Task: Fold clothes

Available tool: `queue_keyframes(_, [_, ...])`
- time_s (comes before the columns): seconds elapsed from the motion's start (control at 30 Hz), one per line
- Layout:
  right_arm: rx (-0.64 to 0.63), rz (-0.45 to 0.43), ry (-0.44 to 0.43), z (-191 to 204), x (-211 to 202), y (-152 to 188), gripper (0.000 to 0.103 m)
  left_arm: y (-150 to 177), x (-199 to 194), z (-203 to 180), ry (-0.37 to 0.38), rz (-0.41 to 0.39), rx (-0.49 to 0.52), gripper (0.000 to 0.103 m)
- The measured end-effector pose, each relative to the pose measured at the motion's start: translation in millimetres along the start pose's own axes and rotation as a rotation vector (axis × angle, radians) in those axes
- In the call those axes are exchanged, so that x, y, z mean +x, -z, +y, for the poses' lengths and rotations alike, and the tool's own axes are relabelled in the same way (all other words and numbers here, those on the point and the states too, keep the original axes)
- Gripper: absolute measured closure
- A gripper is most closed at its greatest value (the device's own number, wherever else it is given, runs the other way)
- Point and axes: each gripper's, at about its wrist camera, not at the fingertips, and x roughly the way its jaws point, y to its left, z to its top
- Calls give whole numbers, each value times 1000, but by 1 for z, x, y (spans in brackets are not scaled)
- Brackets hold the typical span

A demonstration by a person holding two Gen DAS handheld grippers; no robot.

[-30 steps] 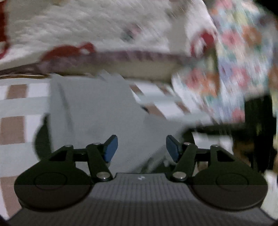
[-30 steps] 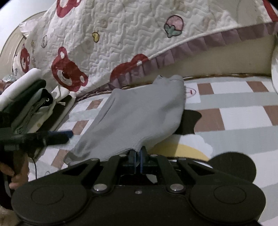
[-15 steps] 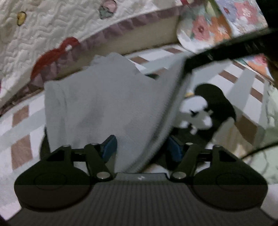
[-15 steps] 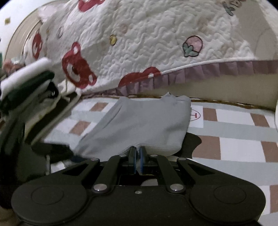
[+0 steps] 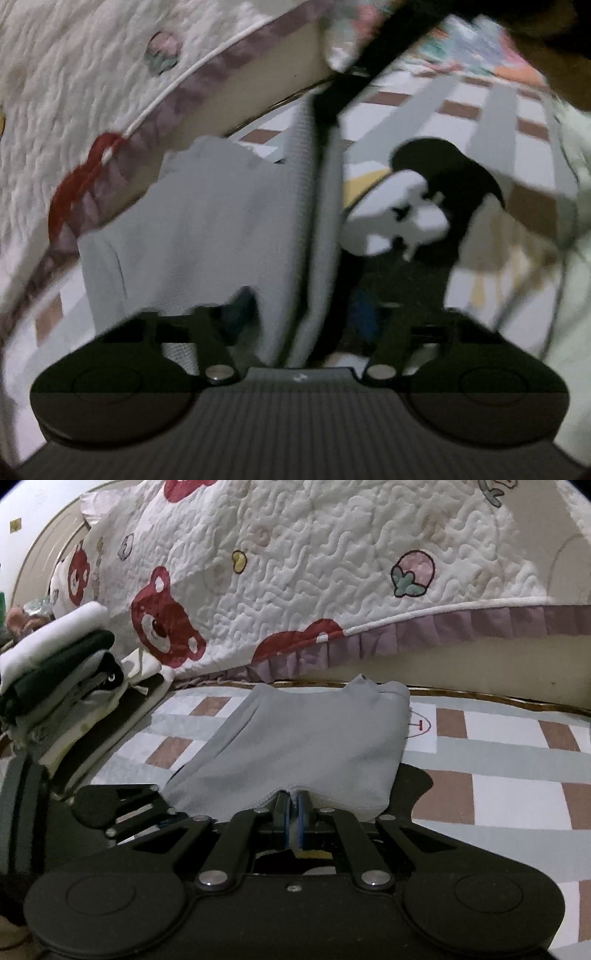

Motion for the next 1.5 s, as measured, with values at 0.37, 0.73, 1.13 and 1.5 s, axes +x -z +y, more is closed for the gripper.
queue_keyframes(0.37, [-771,74,155,43,-15,43,39,5,3,64,119,-51,-459,90])
queue_keyframes(0.73, [-1076,74,184,62,42,53,39,12,0,84,202,-91,-588,90])
queue_keyframes(1.13, [-593,-35,43,33,43,-16,95,7,-23,37,-6,-19,-92,51])
queue_keyframes(1.5, [-406,-110,-23,22,27,-22,95,9,-31,66,-252,-13,-125,82])
